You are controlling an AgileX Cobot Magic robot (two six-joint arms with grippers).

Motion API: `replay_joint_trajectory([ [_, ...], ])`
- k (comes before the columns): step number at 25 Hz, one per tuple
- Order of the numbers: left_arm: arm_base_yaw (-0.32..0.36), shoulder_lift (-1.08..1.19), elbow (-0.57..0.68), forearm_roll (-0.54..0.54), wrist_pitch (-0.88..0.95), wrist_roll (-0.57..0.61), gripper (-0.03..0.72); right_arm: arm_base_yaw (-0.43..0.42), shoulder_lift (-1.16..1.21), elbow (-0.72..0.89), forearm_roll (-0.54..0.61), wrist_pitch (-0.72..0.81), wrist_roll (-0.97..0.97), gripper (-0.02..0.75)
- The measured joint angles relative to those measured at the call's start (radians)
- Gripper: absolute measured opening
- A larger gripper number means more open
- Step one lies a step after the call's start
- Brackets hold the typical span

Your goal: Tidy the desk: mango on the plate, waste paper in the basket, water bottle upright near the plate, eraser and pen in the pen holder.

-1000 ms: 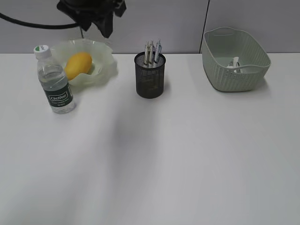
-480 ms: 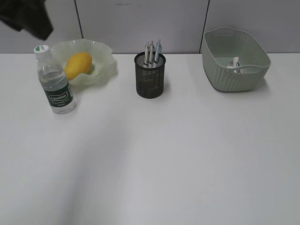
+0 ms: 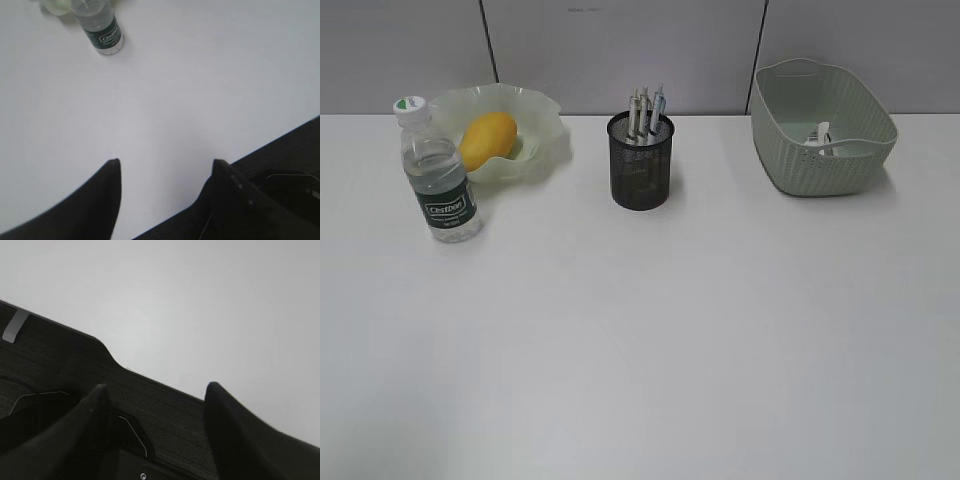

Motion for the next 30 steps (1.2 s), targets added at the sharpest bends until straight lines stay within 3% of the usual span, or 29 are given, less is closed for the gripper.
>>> replay_joint_trajectory([
  [5,0.0,-0.253,0.146,-0.042,0.001,0.0,0.548,0.0,0.0,0.0,-0.001,0.005,0.0,0.474],
  [14,0.0,-0.452,0.35,-0.067,0.003,0.0,0.558,0.0,0.0,0.0,-0.051,0.018,-0.001,0.474],
  [23,0.0,-0.452,0.404,-0.118,-0.144,0.0,0.558,0.0,0.0,0.0,-0.058,0.021,-0.001,0.474],
  [30,0.0,-0.451,0.407,-0.118,-0.154,0.0,0.558,0.0,0.0,0.0,-0.06,0.021,-0.001,0.474],
])
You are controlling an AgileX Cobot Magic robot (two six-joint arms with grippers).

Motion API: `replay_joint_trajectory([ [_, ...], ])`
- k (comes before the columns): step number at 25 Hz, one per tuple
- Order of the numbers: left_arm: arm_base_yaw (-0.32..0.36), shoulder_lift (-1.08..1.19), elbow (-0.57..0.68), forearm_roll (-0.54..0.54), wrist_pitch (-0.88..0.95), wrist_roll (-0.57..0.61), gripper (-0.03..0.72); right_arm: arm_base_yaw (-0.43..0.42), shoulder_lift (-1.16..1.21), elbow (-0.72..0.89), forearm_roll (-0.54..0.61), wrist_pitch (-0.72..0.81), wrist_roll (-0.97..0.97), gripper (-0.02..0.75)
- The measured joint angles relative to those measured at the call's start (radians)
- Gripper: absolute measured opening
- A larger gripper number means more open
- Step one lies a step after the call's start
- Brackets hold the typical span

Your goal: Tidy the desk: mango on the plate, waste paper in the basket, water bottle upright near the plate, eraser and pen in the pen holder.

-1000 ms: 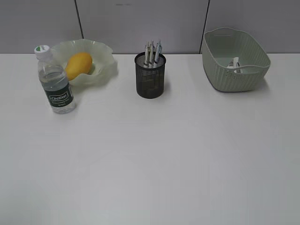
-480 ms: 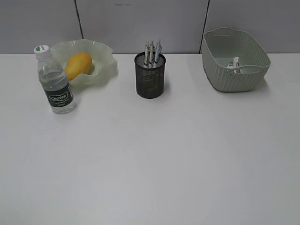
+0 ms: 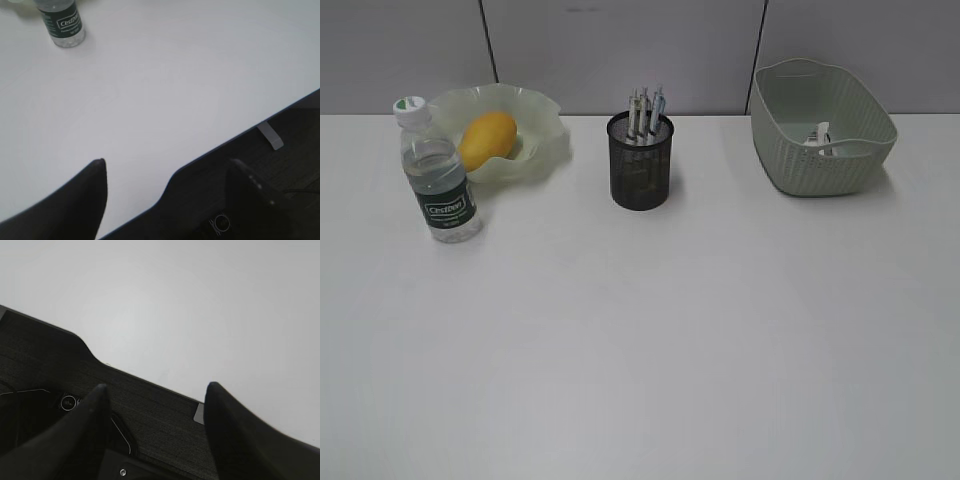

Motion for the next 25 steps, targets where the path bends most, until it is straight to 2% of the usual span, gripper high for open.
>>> replay_joint_trajectory([
  [6,0.0,0.0,0.0,-0.001,-0.002,0.0,0.558,0.0,0.0,0.0,0.005,0.0,0.082,0.474],
  [12,0.0,0.0,0.0,-0.002,-0.002,0.0,0.558,0.0,0.0,0.0,-0.007,-0.007,0.082,0.474],
  [19,0.0,0.0,0.0,-0.002,-0.002,0.0,0.558,0.0,0.0,0.028,0.025,-0.172,0.063,0.473],
  [25,0.0,0.0,0.0,-0.002,-0.002,0.0,0.559,0.0,-0.001,0.053,0.039,-0.169,0.017,0.473],
])
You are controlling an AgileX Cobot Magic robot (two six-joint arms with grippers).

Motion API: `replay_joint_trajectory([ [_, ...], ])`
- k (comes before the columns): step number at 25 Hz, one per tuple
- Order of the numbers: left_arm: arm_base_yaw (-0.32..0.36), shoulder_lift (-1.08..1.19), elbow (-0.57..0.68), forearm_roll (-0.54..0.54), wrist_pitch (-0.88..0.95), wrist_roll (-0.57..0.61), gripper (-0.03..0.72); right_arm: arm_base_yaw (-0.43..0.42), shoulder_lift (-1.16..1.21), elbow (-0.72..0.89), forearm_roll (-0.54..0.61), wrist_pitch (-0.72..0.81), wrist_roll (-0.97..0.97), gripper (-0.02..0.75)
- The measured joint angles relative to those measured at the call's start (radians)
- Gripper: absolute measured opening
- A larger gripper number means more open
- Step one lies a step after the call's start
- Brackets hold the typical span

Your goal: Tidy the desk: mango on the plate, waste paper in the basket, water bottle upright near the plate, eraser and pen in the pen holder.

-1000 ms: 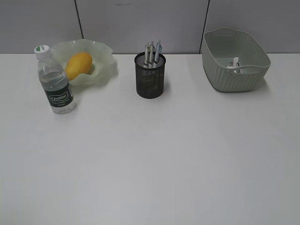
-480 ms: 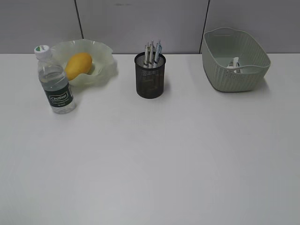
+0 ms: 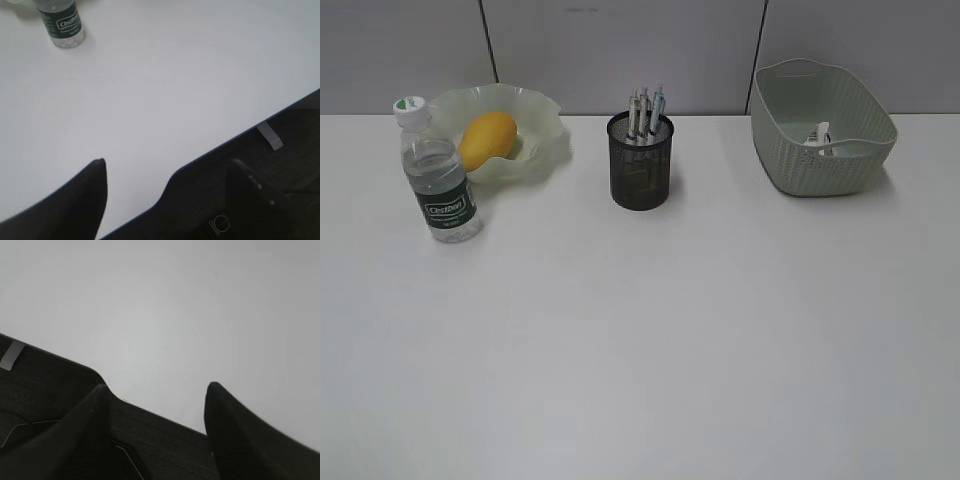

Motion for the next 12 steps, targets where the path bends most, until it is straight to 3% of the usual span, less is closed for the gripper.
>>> replay_joint_trajectory([
  [12,0.0,0.0,0.0,0.0,0.0,0.0,0.559,0.0,0.0,0.0,0.013,0.0,-0.017,0.47],
])
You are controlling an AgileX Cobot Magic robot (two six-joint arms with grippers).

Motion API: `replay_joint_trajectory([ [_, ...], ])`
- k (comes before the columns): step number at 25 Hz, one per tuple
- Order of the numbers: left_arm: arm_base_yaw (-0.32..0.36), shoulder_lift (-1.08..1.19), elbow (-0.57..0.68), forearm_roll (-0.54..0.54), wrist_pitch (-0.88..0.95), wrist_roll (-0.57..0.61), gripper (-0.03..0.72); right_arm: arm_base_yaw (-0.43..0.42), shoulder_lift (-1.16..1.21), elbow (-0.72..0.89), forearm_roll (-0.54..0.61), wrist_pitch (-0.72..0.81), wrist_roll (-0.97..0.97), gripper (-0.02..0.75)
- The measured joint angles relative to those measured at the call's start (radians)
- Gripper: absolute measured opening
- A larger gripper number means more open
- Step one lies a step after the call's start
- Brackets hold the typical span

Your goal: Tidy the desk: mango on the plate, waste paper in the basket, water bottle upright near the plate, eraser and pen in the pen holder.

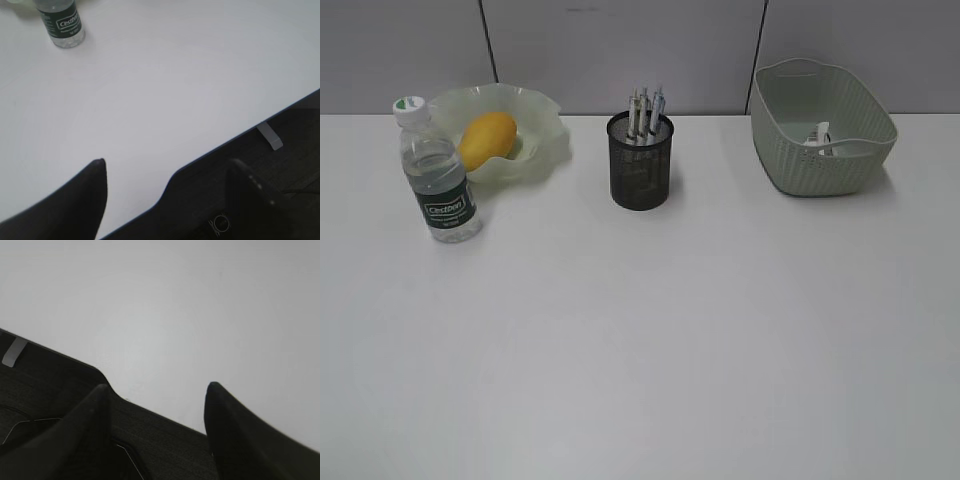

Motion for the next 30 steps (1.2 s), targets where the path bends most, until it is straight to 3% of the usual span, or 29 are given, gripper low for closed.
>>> replay_joint_trajectory([
  [17,0.01,-0.016,0.0,-0.001,0.0,0.0,0.559,0.0,0.0,0.0,0.001,0.0,0.0,0.468],
  [21,0.098,-0.045,0.0,-0.001,0.0,0.0,0.559,-0.031,-0.025,0.0,0.008,-0.001,0.0,0.468],
  [30,0.383,-0.127,0.002,-0.001,-0.001,0.0,0.559,-0.327,-0.13,0.0,0.01,-0.001,0.0,0.468],
])
